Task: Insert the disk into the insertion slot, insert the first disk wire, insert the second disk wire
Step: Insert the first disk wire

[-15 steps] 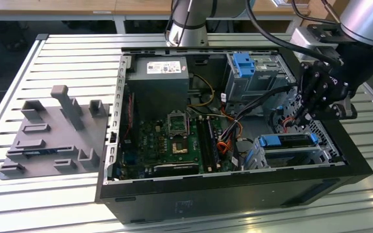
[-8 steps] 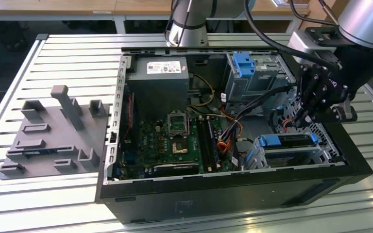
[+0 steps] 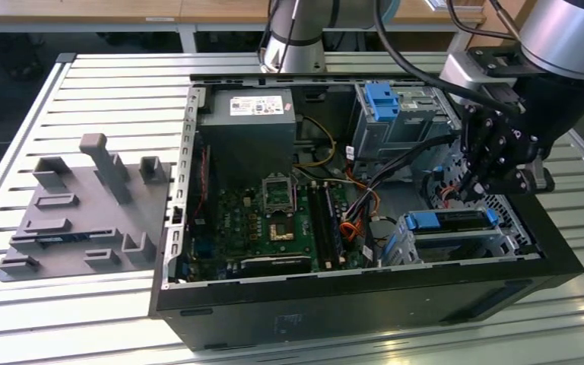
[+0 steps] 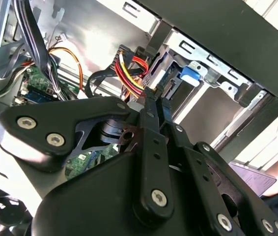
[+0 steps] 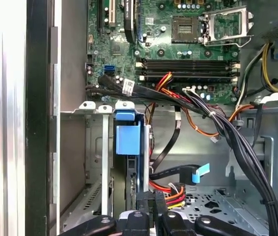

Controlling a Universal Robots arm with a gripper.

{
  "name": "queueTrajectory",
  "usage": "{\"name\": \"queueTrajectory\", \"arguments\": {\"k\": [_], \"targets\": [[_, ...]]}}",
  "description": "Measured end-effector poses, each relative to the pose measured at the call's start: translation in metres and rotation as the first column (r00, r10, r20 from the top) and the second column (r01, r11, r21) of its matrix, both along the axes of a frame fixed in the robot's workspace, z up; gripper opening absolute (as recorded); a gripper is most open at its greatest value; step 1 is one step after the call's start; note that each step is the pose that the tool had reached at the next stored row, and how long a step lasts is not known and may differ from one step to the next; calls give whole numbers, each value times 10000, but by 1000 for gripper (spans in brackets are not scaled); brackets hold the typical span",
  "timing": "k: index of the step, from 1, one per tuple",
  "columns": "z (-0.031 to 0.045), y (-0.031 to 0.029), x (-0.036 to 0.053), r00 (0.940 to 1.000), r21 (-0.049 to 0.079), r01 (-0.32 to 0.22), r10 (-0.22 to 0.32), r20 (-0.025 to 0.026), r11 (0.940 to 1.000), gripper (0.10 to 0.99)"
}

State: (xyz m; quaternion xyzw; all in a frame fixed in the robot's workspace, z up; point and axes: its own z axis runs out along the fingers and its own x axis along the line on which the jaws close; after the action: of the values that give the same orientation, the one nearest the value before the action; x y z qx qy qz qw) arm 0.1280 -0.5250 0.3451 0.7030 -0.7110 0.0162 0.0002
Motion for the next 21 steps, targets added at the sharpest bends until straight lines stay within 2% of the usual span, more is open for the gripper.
{"name": "queueTrajectory", "arguments": {"k": [3,8,13,21], "targets": [[-16,-46,-6,10000,-1,-38,38,28,10000,165],[-38,-51,-12,10000,-1,-37,37,77,10000,165],[-52,-67,-18,9998,6,-40,40,185,10000,165],[-86,-91,-19,9998,5,-38,38,190,10000,165]]}}
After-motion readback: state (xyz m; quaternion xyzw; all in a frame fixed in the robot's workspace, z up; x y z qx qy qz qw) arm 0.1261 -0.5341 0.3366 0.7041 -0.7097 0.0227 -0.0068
